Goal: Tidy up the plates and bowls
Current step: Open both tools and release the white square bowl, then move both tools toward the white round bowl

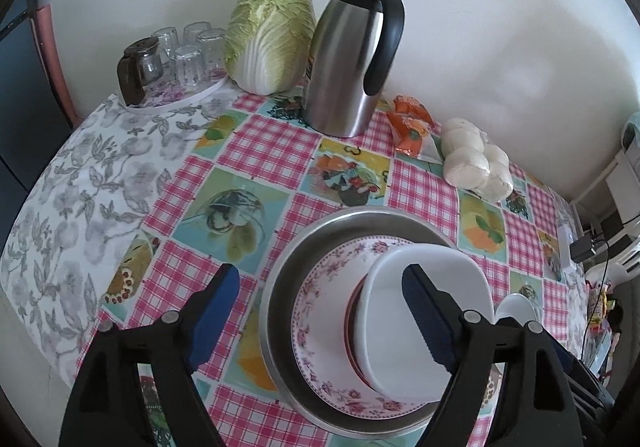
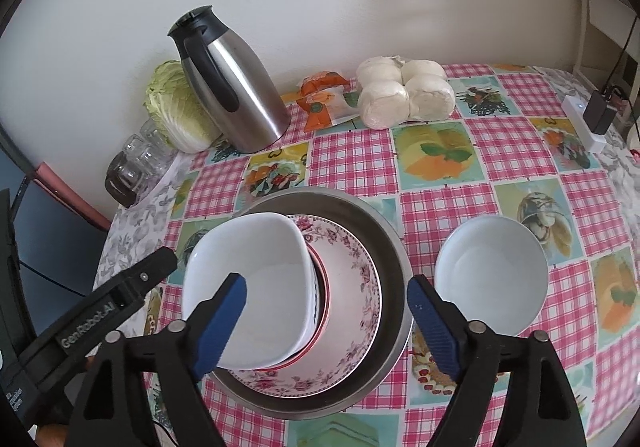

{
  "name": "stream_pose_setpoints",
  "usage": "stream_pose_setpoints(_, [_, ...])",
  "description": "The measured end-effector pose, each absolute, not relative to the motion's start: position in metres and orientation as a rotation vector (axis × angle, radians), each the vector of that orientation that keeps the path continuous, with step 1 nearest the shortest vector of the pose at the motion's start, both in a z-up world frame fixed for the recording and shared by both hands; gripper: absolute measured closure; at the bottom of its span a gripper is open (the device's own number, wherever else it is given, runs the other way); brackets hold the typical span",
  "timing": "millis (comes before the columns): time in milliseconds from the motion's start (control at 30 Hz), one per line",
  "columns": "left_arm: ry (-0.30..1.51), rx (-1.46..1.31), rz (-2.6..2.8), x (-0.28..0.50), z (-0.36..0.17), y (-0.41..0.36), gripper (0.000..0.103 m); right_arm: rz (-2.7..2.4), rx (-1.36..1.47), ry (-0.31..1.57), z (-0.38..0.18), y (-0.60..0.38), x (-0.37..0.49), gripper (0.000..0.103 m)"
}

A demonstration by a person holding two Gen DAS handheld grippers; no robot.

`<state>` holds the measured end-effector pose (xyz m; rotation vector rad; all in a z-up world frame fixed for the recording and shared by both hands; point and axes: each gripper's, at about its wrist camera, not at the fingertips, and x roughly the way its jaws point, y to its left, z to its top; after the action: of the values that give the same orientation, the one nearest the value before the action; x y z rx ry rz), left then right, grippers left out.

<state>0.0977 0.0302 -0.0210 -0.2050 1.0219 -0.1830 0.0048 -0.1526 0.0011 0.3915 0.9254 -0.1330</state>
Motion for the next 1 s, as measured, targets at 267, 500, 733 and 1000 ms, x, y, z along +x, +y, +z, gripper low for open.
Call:
stream_pose_setpoints(267, [1.017, -0.192, -0.139, 0.1, -0.024, 0.035, 0.016, -0.134, 0.378, 0.919, 0.002, -0.151, 0.005, 0.007])
stream_pose_setpoints(500, [0.991, -0.176, -0.095, 0.1, -0.025, 0.039, 0.013, -0.145, 0.361, 0.901, 0.005, -0.152, 0.004, 0.0])
stream_pose_setpoints(733, [0.976, -0.193, -0.073, 0.1, -0.023, 0.046, 0.002, -0.149, 0.344, 0.884, 0.006, -0.152, 0.002, 0.0])
stream_pose_setpoints(1000, [0.939, -0.197, -0.097, 0.098, -0.014, 0.04, 0.002, -0.137, 0.338, 0.842, 0.014, -0.157, -0.006, 0.0])
